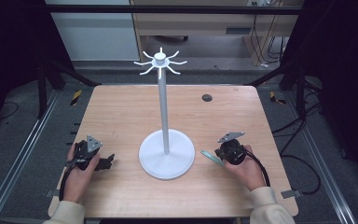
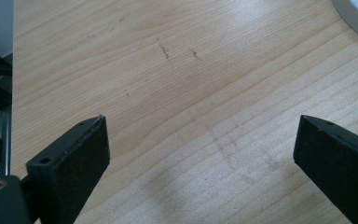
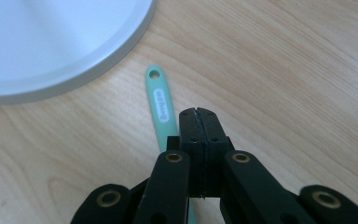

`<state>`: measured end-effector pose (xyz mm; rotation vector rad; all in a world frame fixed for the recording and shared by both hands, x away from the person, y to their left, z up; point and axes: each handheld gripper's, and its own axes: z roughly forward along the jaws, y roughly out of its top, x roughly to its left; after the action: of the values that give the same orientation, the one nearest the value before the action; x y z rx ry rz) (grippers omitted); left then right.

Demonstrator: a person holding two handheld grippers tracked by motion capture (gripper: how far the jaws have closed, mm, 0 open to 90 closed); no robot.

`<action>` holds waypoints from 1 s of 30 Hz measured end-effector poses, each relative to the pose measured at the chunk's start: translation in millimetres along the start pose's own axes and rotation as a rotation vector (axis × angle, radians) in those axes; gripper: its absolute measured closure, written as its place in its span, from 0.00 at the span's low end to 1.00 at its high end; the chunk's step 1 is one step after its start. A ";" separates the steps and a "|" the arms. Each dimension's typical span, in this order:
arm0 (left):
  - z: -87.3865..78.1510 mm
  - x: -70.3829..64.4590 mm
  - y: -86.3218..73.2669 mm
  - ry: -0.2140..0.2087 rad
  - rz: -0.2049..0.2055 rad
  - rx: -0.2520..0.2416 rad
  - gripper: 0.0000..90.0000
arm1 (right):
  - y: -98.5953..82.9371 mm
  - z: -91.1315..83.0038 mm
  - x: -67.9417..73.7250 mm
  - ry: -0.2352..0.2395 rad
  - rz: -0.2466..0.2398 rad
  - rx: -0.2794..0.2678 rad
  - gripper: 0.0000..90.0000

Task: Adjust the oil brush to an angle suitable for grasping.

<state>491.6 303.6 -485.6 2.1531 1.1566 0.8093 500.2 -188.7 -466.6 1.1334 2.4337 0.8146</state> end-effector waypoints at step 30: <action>0.6 -0.5 0.1 -0.002 0.002 0.002 0.03 | 2.6 -25.1 -2.7 0.049 -0.148 0.292 0.74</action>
<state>491.9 303.0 -486.1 2.1564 1.1551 0.8075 490.5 -198.4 -445.3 1.0218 2.7035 0.4579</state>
